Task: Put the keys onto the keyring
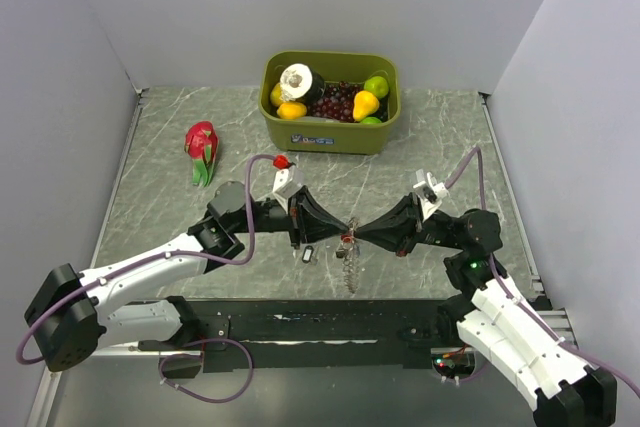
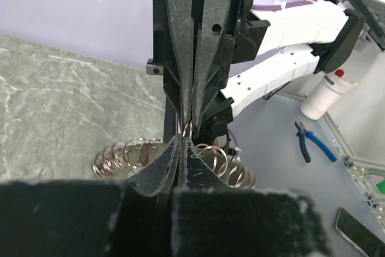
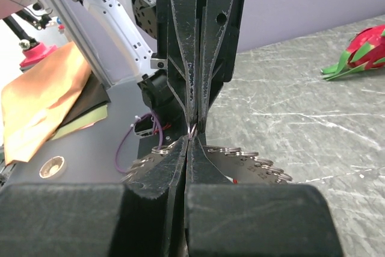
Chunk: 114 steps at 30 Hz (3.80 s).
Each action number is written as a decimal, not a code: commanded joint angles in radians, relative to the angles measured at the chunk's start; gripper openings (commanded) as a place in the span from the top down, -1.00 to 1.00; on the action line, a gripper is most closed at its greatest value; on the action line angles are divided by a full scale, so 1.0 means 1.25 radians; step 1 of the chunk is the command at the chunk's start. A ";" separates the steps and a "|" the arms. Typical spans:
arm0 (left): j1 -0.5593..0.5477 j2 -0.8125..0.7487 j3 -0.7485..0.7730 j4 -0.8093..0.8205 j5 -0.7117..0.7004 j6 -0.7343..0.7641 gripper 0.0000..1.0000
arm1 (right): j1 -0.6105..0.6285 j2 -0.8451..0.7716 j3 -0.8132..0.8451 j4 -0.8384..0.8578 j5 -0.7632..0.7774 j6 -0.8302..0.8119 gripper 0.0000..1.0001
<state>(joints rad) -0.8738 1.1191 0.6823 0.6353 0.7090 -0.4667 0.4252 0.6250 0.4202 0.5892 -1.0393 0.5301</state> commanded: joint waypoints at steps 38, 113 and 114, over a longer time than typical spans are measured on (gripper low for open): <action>0.185 -0.241 -0.300 -0.171 -0.464 -0.198 -0.85 | 0.196 0.216 -0.007 -0.336 0.333 -0.207 -0.99; 0.436 -0.013 -0.314 -0.106 -0.101 -0.198 -0.93 | 0.662 0.774 0.210 -0.479 0.541 -0.136 -0.02; 0.436 -0.014 -0.315 -0.106 -0.101 -0.197 -0.93 | 0.659 0.782 0.209 -0.475 0.538 -0.133 0.15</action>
<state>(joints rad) -0.3332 1.1263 0.2787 0.4671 0.5644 -0.7197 1.2503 1.5616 0.6796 -0.0795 -0.3046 0.3511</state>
